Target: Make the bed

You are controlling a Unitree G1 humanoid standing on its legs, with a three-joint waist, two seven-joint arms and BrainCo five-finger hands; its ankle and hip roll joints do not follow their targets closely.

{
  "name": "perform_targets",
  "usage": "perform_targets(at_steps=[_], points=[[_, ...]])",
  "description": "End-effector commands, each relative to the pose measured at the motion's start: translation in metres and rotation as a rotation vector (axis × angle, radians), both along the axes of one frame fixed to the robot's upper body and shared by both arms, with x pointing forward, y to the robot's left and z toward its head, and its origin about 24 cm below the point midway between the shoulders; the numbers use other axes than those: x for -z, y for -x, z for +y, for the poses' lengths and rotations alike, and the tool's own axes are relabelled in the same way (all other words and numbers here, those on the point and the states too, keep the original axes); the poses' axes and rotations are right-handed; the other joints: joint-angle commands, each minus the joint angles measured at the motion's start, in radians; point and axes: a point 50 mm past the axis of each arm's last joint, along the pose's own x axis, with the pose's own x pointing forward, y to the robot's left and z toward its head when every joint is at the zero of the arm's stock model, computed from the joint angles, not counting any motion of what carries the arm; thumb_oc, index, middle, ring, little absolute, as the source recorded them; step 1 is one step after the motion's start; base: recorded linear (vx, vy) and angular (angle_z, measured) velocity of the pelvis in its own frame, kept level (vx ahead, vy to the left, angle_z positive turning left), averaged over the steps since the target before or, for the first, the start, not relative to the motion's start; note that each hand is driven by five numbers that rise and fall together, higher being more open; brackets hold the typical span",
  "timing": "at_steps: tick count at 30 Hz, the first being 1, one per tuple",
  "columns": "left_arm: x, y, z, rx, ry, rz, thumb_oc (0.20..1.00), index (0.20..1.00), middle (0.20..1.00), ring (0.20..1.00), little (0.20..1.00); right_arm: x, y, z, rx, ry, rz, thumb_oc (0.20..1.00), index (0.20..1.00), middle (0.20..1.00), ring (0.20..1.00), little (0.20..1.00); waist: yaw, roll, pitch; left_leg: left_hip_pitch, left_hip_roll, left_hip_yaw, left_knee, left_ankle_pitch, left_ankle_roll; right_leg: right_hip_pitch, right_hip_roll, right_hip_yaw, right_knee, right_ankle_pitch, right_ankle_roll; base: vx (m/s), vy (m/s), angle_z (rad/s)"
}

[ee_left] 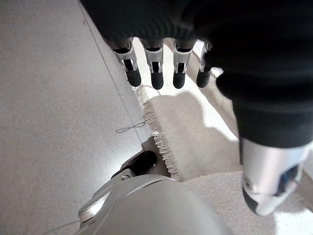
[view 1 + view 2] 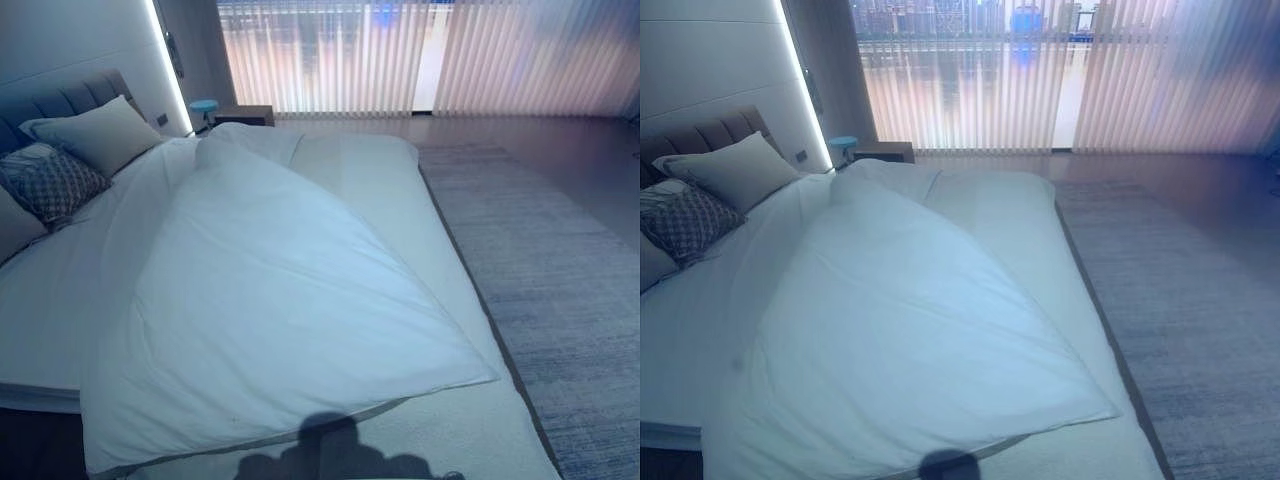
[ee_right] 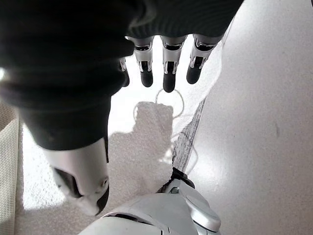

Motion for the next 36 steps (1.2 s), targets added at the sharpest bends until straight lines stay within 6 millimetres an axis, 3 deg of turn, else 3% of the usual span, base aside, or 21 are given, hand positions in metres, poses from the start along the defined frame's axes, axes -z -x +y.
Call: perform_targets(at_steps=[1, 15, 22, 29, 31, 32, 36], points=[[-0.008, -0.032, -0.001, 0.083, -0.013, -0.061, 1.0, 1.0, 1.0, 1.0, 1.0, -0.002, -0.02, 0.006, -0.035, -0.001, -0.024, 1.0, 1.0, 1.0, 1.0, 1.0, 0.006, -0.049, 0.014, -0.018, -0.094, -0.029, 0.006, -0.034, 0.007, 0.047, -0.022, 0.054, 0.006, 0.017, 0.081, 0.0, 0.0, 0.0], [-0.004, -0.021, 0.0, 0.0, -0.013, -0.036, 1.0, 1.0, 1.0, 1.0, 1.0, 0.0, -0.018, 0.011, 0.001, -0.028, -0.03, 1.0, 1.0, 1.0, 1.0, 1.0, 0.012, -0.045, 0.007, -0.016, -0.095, -0.034, 0.006, -0.039, 0.007, 0.053, -0.026, 0.047, 0.006, 0.011, 0.084, 0.0, 0.001, 0.0], [-0.003, -0.015, 0.001, -0.07, -0.012, -0.039, 1.0, 1.0, 1.0, 1.0, 1.0, 0.0, -0.021, 0.017, 0.331, -0.132, -0.134, 1.0, 1.0, 1.0, 1.0, 1.0, 0.008, -0.041, -0.004, -0.003, -0.093, -0.029, 0.006, -0.046, 0.006, 0.063, -0.025, 0.053, 0.006, 0.005, 0.084, 0.02, 0.003, 0.0], [-0.004, -0.016, 0.003, -0.121, -0.018, -0.061, 1.0, 1.0, 1.0, 1.0, 1.0, -0.006, -0.044, 0.027, 0.595, -0.27, -0.289, 1.0, 1.0, 1.0, 1.0, 1.0, 0.008, -0.037, 0.005, -0.005, -0.091, -0.028, 0.006, -0.043, 0.001, 0.061, -0.023, 0.05, 0.006, 0.004, 0.083, 0.0, 0.0, 0.0], [-0.004, -0.019, 0.001, -0.133, -0.025, -0.08, 1.0, 1.0, 1.0, 1.0, 1.0, -0.015, -0.066, 0.036, 0.782, -0.395, -0.421, 1.0, 1.0, 1.0, 1.0, 1.0, 0.009, -0.032, 0.017, -0.011, -0.091, -0.027, 0.006, -0.042, -0.001, 0.057, -0.022, 0.046, 0.006, 0.005, 0.083, 0.0, 0.0, 0.0], [-0.004, -0.019, 0.001, -0.133, -0.025, -0.08, 1.0, 1.0, 1.0, 1.0, 1.0, -0.015, -0.066, 0.036, 0.783, -0.395, -0.42, 1.0, 1.0, 1.0, 1.0, 1.0, 0.009, -0.032, 0.017, -0.011, -0.091, -0.027, 0.006, -0.042, -0.001, 0.057, -0.022, 0.046, 0.006, 0.005, 0.083, 0.0, 0.0, 0.0], [-0.006, -0.024, 0.0, -0.145, -0.038, -0.1, 1.0, 1.0, 1.0, 1.0, 1.0, -0.034, -0.098, 0.041, 0.837, -0.484, -0.567, 1.0, 1.0, 1.0, 1.0, 1.0, 0.011, -0.031, 0.035, -0.027, -0.089, -0.029, 0.006, -0.035, -0.004, 0.042, -0.023, 0.04, 0.006, 0.009, 0.082, -0.01, -0.002, 0.0]])
